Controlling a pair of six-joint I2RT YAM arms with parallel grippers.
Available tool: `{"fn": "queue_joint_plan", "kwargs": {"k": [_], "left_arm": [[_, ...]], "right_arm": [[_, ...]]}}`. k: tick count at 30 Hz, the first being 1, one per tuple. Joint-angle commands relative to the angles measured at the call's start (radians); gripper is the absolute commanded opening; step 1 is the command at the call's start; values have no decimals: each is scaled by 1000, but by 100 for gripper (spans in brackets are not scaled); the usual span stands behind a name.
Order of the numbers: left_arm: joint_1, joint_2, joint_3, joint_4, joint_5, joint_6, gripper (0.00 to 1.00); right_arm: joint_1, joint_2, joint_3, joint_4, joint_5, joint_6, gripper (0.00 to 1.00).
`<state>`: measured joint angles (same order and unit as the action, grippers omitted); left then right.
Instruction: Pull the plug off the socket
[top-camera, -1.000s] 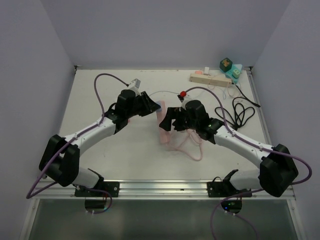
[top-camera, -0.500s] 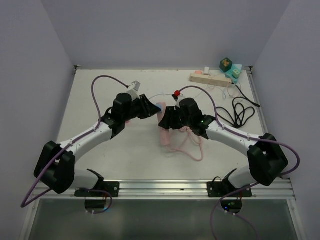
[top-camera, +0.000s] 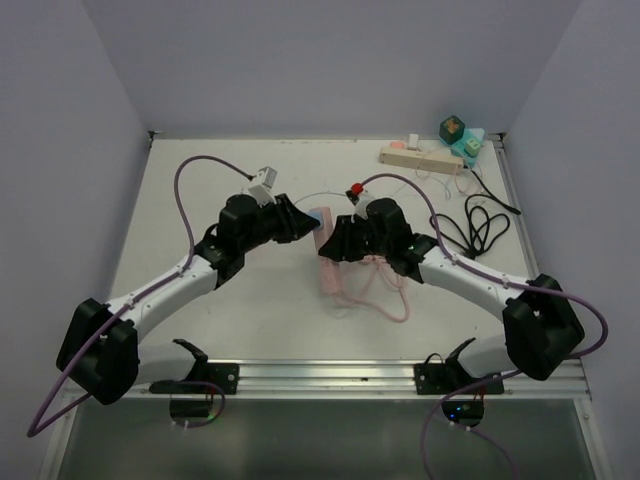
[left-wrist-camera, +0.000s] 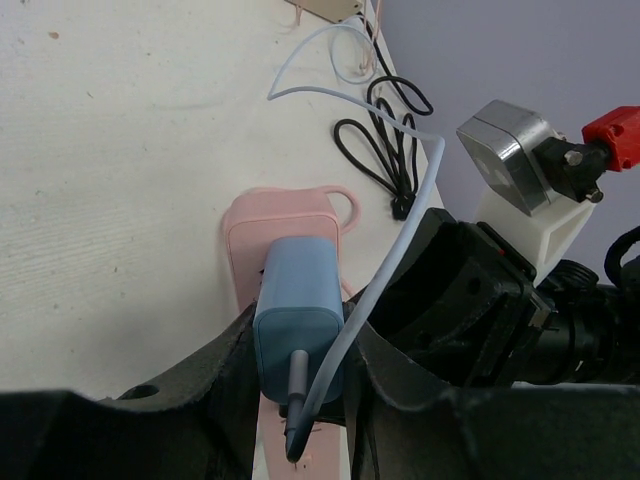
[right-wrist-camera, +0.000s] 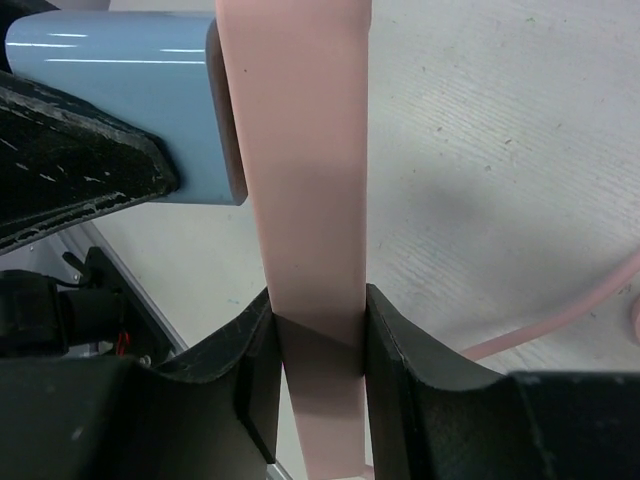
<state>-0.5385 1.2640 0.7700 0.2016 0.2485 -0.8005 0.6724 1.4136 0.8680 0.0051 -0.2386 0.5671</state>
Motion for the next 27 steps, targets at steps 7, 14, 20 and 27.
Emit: {"fn": "queue_joint_plan", "kwargs": {"k": [7, 14, 20, 27], "left_arm": [[8, -186, -66, 82, -57, 40, 0], [29, -210, -51, -33, -132, 66, 0], [164, -54, -49, -70, -57, 35, 0], [253, 208, 40, -53, -48, 37, 0]], "right_arm": [[-178, 2, -80, -186, 236, 77, 0], [-191, -14, -104, -149, 202, 74, 0], [-194, -77, -104, -163, 170, 33, 0], [-194, -169, -132, -165, 81, 8, 0]]}}
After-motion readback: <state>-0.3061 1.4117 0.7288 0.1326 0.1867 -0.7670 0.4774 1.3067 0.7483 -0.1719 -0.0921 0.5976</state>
